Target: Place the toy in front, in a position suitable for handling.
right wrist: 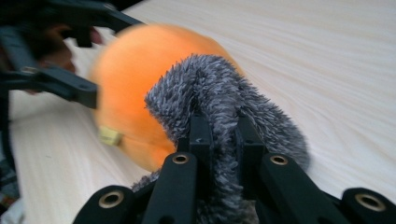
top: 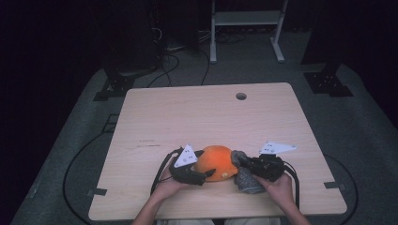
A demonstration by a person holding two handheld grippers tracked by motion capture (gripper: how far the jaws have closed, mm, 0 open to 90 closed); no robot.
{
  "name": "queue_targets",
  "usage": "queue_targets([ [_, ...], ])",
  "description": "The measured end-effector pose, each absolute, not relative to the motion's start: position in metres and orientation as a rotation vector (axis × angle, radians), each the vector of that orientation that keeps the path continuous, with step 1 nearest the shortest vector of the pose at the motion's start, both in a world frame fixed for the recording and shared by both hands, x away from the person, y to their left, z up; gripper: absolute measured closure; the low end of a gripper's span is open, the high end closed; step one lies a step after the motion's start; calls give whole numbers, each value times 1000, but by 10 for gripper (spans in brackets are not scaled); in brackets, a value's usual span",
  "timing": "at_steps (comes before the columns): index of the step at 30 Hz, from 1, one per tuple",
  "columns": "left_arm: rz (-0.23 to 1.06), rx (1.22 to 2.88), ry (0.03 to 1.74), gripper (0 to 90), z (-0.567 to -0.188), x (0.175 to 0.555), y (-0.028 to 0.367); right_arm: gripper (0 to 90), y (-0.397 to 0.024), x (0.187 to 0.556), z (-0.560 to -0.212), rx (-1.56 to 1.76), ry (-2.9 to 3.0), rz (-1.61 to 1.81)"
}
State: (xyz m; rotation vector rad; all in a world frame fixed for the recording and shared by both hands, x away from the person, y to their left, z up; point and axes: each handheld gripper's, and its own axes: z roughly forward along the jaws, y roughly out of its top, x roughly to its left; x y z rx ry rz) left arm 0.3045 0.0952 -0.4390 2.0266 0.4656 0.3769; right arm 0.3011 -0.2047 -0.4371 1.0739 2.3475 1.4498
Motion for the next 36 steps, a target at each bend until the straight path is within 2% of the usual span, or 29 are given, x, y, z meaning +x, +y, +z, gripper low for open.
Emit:
queue_targets([
  [6, 500, 2084, 337, 240, -436, 292, 81, 803, -190, 288, -415, 889, 2316, 1508],
  [13, 481, 2076, 344, 228, -435, 292, 81, 803, -206, 300, -432, 1058, 2333, 1451],
  [19, 514, 2090, 303, 232, -435, 288, 75, 802, -190, 285, -411, 862, 2319, 1506],
  [24, 495, 2076, 308, 231, -434, 288, 75, 804, -198, 293, -423, 949, 2329, 1451],
  [29, 508, 2082, 291, 230, -433, 286, 72, 803, -203, 291, -419, 975, 2305, 1450],
  [30, 499, 2080, 293, 223, -433, 287, 71, 803, -196, 283, -409, 876, 2294, 1538],
  [34, 443, 2037, 345, 176, -431, 291, 77, 803, -185, 281, -409, 803, 2338, 1473],
  [36, 416, 2010, 414, 111, -430, 295, 81, 803, -187, 285, -417, 830, 2351, 1491],
])
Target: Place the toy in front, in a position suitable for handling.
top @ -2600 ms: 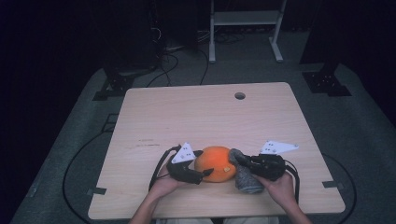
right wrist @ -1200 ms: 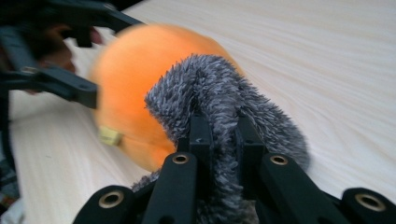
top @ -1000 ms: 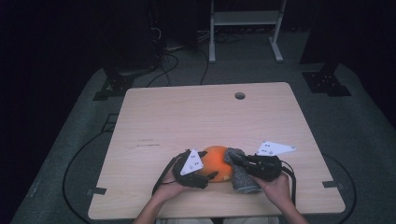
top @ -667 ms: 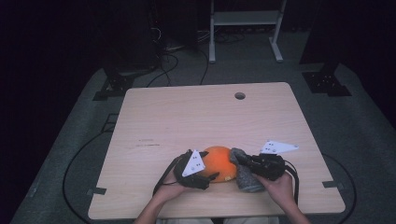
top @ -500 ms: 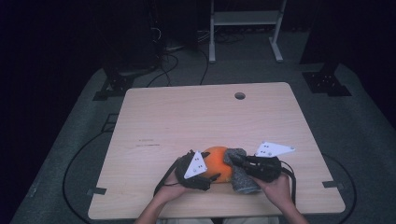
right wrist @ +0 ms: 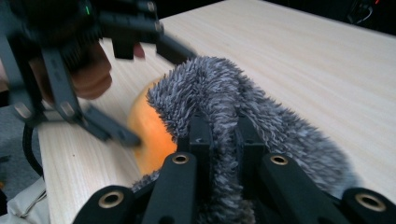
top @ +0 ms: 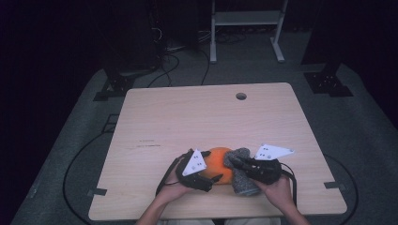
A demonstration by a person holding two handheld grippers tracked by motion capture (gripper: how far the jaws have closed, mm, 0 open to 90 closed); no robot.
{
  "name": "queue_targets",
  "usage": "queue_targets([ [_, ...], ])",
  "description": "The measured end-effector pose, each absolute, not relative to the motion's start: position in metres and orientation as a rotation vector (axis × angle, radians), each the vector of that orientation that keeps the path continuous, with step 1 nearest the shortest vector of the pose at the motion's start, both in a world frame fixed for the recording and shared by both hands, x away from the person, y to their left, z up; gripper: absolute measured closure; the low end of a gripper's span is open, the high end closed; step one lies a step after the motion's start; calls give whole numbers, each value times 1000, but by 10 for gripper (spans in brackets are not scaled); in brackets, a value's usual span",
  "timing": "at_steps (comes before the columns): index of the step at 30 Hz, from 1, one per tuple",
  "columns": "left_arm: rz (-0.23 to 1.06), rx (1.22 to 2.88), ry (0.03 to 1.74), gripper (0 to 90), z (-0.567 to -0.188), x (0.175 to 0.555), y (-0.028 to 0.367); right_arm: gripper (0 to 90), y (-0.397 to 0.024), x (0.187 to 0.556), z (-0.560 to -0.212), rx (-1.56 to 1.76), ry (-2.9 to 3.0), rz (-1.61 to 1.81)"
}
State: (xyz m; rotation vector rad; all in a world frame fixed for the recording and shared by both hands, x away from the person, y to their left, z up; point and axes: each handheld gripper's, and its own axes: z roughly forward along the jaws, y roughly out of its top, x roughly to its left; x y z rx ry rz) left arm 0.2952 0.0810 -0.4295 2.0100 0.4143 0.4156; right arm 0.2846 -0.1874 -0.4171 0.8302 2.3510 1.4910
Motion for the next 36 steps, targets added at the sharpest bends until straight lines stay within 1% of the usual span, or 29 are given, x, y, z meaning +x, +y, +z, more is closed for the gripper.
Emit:
queue_targets([
  [1, 365, 2011, 498, 82, -431, 301, 85, 803, -192, 286, -420, 846, 2348, 1492],
  [2, 365, 2011, 498, 83, -431, 301, 85, 803, -193, 287, -420, 851, 2347, 1485],
  [3, 302, 2008, 538, 83, -434, 305, 85, 803, -193, 287, -420, 851, 2347, 1485],
  [4, 236, 2016, 574, 125, -437, 307, 85, 803, -196, 288, -421, 874, 2343, 1451],
  [5, 258, 2015, 555, 157, -436, 305, 85, 803, -197, 288, -422, 886, 2342, 1437],
  [6, 258, 2015, 555, 221, -436, 305, 85, 803, -197, 288, -422, 886, 2342, 1437],
  [7, 310, 2019, 530, 221, -434, 302, 84, 803, -198, 289, -422, 896, 2338, 1418],
  [8, 363, 2035, 504, 284, -430, 298, 81, 803, -199, 286, -416, 909, 2310, 1393],
  [9, 363, 2035, 504, 299, -430, 298, 81, 803, -199, 286, -416, 909, 2310, 1393],
  [10, 398, 2046, 474, 305, -428, 295, 77, 803, -194, 276, -405, 817, 2280, 1471],
  [12, 450, 2056, 410, 307, -424, 288, 68, 803, -191, 273, -402, 779, 2282, 1512],
  [13, 486, 2050, 382, 300, -422, 283, 63, 803, -180, 269, -397, 698, 2300, 1477],
  [15, 489, 2052, 367, 257, -422, 282, 61, 803, -180, 272, -402, 717, 2317, 1444],
  [16, 485, 2045, 362, 257, -422, 283, 62, 803, -180, 272, -402, 717, 2317, 1444],
  [17, 468, 2022, 371, 164, -423, 285, 64, 803, -188, 277, -408, 776, 2327, 1500],
  [18, 446, 2011, 393, 103, -424, 287, 66, 803, -191, 279, -410, 784, 2329, 1500],
  [19, 368, 2028, 481, 63, -428, 295, 68, 803, -195, 280, -411, 796, 2331, 1506],
  [20, 368, 2028, 481, 64, -428, 295, 68, 803, -195, 280, -411, 796, 2331, 1506],
  [21, 281, 2033, 521, 124, -434, 300, 69, 803, -200, 282, -412, 828, 2322, 1517],
  [22, 281, 2033, 521, 170, -434, 300, 69, 803, -200, 282, -412, 828, 2322, 1517],
  [23, 307, 2031, 512, 170, -435, 298, 69, 804, -201, 283, -412, 837, 2319, 1502],
  [24, 333, 2028, 495, 257, -434, 296, 68, 804, -203, 284, -412, 855, 2313, 1474],
  [25, 367, 2031, 485, 275, -431, 294, 67, 804, -204, 282, -407, 876, 2285, 1460],
  [27, 420, 2033, 474, 286, -428, 292, 64, 804, -203, 279, -404, 861, 2279, 1453],
  [28, 477, 2030, 436, 302, -426, 288, 61, 804, -195, 269, -396, 753, 2279, 1521],
  [29, 477, 2030, 436, 304, -426, 288, 61, 804, -195, 269, -396, 753, 2279, 1521],
  [30, 509, 2029, 406, 304, -425, 286, 59, 804, -191, 267, -394, 723, 2285, 1522],
  [31, 522, 2031, 399, 307, -424, 285, 59, 804, -181, 265, -394, 683, 2307, 1443],
  [36, 503, 2024, 408, 314, -426, 286, 63, 804, -202, 282, -406, 849, 2267, 1393],
])
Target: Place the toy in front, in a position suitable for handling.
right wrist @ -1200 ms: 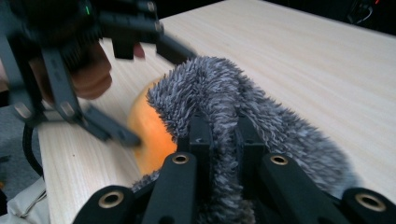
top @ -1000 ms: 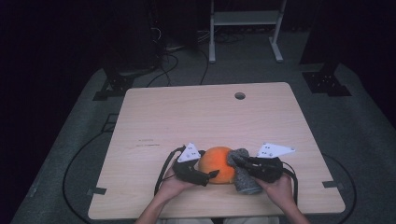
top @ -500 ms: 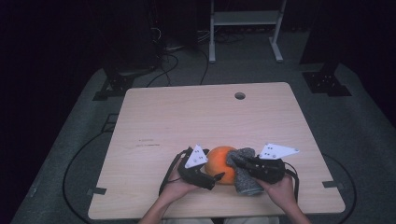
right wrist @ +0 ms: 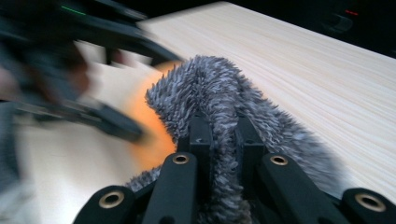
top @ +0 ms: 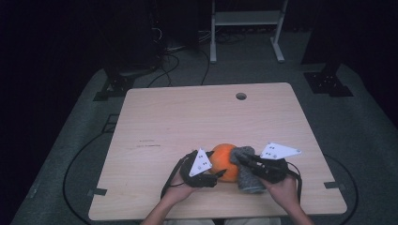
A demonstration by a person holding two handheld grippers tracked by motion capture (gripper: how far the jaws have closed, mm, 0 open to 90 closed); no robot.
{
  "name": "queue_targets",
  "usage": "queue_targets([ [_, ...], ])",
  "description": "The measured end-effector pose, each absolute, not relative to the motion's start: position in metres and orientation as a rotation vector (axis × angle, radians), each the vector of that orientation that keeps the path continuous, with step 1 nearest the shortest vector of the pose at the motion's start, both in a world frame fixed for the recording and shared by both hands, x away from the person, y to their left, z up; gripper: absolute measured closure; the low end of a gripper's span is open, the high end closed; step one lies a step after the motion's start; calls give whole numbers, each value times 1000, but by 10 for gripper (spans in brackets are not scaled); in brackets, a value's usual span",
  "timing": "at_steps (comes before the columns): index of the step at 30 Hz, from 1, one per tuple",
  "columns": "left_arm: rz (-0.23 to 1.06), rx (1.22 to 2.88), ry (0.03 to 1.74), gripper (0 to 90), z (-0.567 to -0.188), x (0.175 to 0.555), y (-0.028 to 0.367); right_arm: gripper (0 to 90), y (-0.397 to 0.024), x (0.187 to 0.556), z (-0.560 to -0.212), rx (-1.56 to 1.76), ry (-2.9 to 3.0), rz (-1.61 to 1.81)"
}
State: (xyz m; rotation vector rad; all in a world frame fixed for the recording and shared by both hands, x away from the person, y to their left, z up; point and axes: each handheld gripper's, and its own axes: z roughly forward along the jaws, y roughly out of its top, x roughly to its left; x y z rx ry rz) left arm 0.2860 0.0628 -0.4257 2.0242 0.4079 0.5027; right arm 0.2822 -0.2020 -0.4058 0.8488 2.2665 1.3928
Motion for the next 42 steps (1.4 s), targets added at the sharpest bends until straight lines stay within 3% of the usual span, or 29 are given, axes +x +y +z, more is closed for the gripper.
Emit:
queue_targets([
  [4, 525, 2034, 385, 303, -425, 284, 59, 804, -209, 280, -405, 890, 2251, 1420],
  [8, 571, 2050, 358, 302, -425, 280, 55, 803, -186, 268, -396, 720, 2290, 1431],
  [16, 579, 2045, 350, 294, -424, 278, 51, 804, -219, 291, -406, 989, 2266, 1432],
  [24, 635, 2065, 303, 294, -424, 273, 46, 804, -170, 265, -391, 674, 2339, 1440],
  [30, 611, 2116, 324, 318, -431, 280, 54, 804, -196, 280, -399, 808, 2235, 1317],
  [33, 557, 2119, 360, 283, -431, 284, 58, 806, -197, 281, -410, 829, 2249, 1324],
  [34, 516, 2103, 387, 134, -429, 287, 60, 806, -186, 279, -413, 803, 2259, 1310],
  [36, 433, 2020, 426, 120, -426, 291, 65, 806, -185, 280, -414, 802, 2265, 1331],
  [38, 434, 2019, 431, 205, -424, 293, 68, 805, -184, 284, -417, 816, 2291, 1401],
  [42, 449, 2088, 439, 264, -431, 298, 75, 805, -197, 288, -425, 865, 2292, 1307],
])
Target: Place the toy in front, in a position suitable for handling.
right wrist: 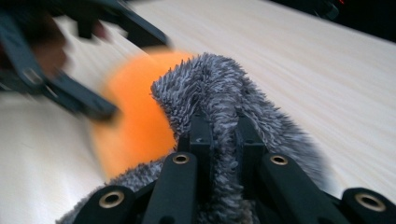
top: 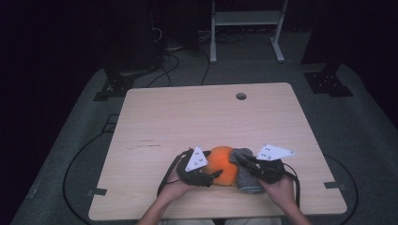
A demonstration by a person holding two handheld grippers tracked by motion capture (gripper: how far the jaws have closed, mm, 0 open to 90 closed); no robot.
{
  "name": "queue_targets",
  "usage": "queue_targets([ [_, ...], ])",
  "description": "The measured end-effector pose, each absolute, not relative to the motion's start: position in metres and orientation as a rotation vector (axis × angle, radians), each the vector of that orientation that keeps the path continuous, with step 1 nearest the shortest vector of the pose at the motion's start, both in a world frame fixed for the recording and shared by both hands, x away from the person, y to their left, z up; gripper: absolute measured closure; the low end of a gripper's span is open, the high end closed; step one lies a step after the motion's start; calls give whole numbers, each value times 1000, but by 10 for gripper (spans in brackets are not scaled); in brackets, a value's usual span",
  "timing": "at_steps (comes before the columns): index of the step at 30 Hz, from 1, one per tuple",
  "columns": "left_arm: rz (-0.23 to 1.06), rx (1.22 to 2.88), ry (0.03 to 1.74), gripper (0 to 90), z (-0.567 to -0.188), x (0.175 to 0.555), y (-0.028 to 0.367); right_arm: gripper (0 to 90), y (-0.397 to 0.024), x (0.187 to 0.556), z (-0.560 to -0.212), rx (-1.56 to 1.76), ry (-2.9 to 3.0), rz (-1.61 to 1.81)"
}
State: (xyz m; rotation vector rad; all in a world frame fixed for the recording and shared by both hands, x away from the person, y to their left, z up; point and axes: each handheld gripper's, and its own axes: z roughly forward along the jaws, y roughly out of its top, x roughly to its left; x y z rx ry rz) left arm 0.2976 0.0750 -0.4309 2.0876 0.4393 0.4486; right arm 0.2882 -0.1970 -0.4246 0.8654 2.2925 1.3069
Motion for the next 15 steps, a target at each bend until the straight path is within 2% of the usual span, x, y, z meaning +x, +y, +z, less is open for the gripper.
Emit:
queue_targets([
  [3, 369, 2085, 486, 259, -432, 304, 86, 804, -208, 296, -434, 984, 2331, 1315],
  [6, 366, 2010, 466, 129, -426, 302, 85, 804, -200, 291, -429, 937, 2310, 1366],
  [7, 376, 1997, 460, 129, -425, 301, 84, 804, -200, 291, -429, 937, 2310, 1366],
  [10, 428, 2073, 423, 237, -428, 299, 79, 803, -195, 289, -426, 893, 2319, 1390],
  [15, 399, 2102, 446, 274, -430, 301, 88, 804, -206, 298, -446, 1045, 2374, 1306],
])
